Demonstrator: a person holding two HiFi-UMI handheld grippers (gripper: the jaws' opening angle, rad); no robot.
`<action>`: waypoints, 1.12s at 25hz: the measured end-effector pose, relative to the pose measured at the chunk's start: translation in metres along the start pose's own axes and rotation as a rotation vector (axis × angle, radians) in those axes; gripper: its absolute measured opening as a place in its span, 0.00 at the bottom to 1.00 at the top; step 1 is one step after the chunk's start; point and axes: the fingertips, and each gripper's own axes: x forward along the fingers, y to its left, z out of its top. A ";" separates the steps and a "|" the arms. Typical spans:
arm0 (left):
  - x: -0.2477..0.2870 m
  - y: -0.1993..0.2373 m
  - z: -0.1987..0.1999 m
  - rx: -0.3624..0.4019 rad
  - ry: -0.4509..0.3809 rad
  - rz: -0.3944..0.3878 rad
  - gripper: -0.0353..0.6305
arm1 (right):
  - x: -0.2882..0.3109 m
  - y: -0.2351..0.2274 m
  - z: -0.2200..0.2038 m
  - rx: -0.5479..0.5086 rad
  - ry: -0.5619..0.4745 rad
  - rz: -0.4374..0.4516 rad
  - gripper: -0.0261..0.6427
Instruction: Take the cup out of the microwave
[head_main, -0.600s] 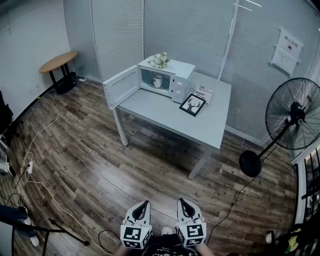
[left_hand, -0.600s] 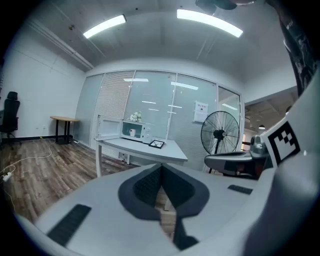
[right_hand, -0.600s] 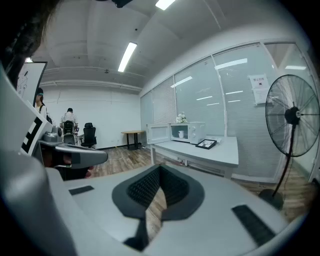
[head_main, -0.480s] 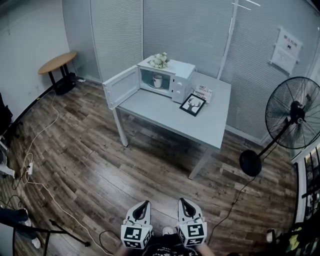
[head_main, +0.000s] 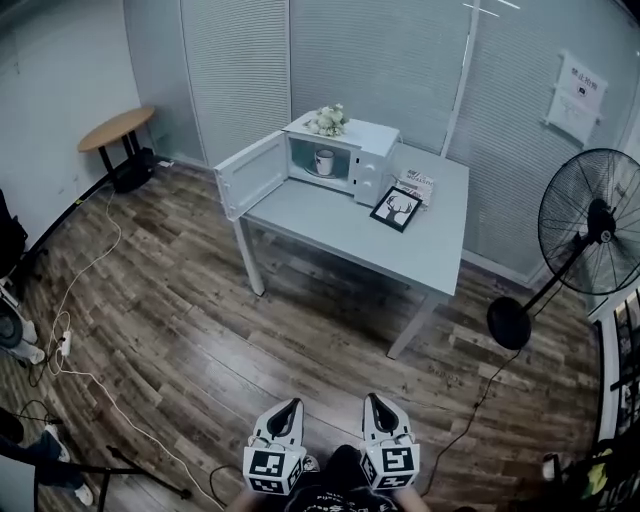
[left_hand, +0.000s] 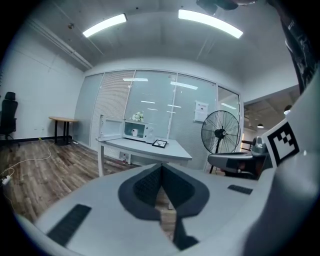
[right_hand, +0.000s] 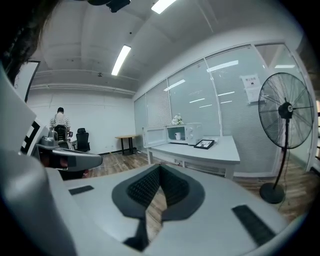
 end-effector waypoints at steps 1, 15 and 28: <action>0.001 0.003 0.000 -0.005 0.001 0.003 0.06 | 0.002 0.001 -0.001 0.001 0.004 0.000 0.04; 0.085 0.036 0.008 -0.026 0.047 0.042 0.06 | 0.099 -0.032 0.012 -0.051 0.034 0.074 0.04; 0.212 0.051 0.046 -0.047 0.063 0.110 0.06 | 0.216 -0.097 0.051 -0.083 0.044 0.185 0.04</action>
